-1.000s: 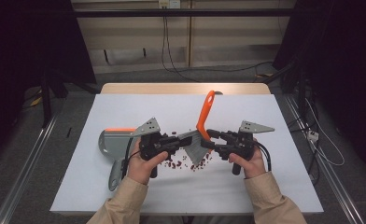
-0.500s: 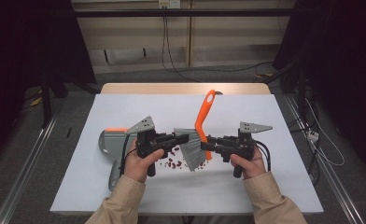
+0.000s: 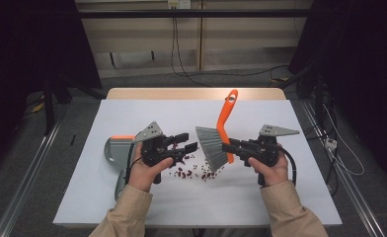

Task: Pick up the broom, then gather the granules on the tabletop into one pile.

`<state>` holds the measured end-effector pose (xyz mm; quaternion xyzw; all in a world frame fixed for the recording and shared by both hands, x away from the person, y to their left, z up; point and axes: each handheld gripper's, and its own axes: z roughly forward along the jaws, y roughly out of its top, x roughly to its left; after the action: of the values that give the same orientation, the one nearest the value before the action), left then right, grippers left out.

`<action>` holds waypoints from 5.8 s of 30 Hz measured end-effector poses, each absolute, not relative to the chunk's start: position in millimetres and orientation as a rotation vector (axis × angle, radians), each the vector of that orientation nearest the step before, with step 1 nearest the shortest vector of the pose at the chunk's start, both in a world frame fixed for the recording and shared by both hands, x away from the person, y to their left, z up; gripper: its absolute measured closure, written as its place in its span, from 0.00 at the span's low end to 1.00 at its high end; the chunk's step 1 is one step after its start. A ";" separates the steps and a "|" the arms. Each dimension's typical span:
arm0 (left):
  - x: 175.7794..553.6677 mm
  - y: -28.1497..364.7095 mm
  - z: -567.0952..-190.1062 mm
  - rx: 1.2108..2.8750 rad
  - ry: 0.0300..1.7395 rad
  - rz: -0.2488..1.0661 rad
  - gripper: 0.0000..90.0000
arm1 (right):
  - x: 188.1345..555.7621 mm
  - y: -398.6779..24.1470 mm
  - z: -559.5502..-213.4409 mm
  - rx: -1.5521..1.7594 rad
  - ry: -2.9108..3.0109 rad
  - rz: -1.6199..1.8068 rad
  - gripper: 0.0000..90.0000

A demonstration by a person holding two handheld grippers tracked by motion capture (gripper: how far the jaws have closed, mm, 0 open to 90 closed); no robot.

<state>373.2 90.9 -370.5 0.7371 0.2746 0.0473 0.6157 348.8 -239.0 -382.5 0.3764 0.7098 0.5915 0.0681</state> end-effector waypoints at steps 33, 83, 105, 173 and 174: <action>377.9 159.3 -375.1 1.771 0.726 0.281 0.14 | 355.6 -265.2 -372.8 1.289 2.072 1.217 0.77; 377.1 188.2 -393.8 1.788 0.778 0.325 0.11 | 411.1 -235.1 -421.4 1.401 2.069 1.062 0.78; 376.7 193.5 -396.8 1.786 0.780 0.334 0.10 | 391.2 -186.6 -426.3 1.209 2.102 1.029 0.78; 375.9 202.8 -399.8 1.783 0.812 0.344 0.09 | 468.5 -195.8 -414.2 0.903 2.204 1.309 0.79; 376.0 202.9 -399.8 1.780 0.813 0.345 0.09 | 471.3 -194.9 -414.3 0.899 2.204 1.319 0.79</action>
<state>376.0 202.9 -399.8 0.7506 0.3427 0.1455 0.5459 471.3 -194.9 -414.3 0.3232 0.7921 0.4740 0.2085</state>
